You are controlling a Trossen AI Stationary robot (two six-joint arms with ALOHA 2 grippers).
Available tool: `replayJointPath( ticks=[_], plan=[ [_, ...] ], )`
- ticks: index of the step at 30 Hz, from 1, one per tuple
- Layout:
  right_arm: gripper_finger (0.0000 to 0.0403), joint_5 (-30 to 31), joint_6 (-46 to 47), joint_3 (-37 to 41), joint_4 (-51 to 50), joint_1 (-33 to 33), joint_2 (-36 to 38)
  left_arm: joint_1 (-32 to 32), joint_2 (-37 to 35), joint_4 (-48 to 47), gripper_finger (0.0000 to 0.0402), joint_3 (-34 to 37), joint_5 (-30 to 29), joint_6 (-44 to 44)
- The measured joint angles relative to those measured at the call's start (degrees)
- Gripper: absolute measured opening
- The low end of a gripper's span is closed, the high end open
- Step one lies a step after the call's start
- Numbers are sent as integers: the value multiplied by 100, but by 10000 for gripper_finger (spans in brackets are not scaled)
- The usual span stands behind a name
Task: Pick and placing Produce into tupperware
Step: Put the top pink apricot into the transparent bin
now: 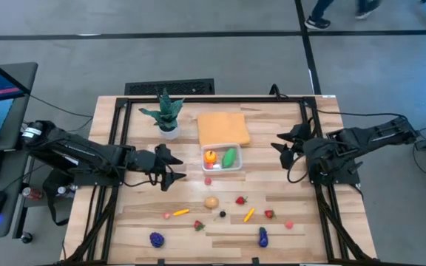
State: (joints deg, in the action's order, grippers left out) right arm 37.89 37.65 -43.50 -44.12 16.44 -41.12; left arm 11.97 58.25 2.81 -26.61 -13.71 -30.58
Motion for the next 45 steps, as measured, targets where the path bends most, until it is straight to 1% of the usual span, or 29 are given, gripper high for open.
replayJointPath(
  ticks=[2,5,7,9,14,18,20,23,27,34,37,42,45],
  plan=[
    [207,122,119,-4,-85,76,81,139,57,356,286,198,-241,-127],
    [208,135,144,-2,-199,122,214,318,106,773,286,496,-614,-261],
    [207,135,145,-2,-214,114,306,385,291,1175,286,615,-809,-324],
    [204,134,144,-2,-234,110,396,436,451,1223,286,707,-934,-345],
    [198,133,112,-2,-238,110,600,476,1336,1598,286,755,-944,-703],
    [193,132,113,-2,-296,110,744,476,2190,2397,286,752,-753,-815],
    [191,128,157,-2,-358,110,784,476,2565,2831,286,703,-737,-809],
    [187,122,186,-2,-373,110,789,477,3038,3220,286,552,-748,-686],
    [182,120,197,-2,-371,110,791,476,3537,3451,286,267,-644,-438],
    [175,118,246,-2,-369,110,784,471,4169,3455,286,-257,-554,54],
    [175,105,247,-2,-369,110,784,428,4306,3447,286,-375,-619,128],
    [175,24,249,-2,-376,112,784,413,4318,3360,286,-380,-968,131],
    [175,-35,247,-2,-389,114,784,413,4318,3383,286,-380,-976,152]
  ],
)
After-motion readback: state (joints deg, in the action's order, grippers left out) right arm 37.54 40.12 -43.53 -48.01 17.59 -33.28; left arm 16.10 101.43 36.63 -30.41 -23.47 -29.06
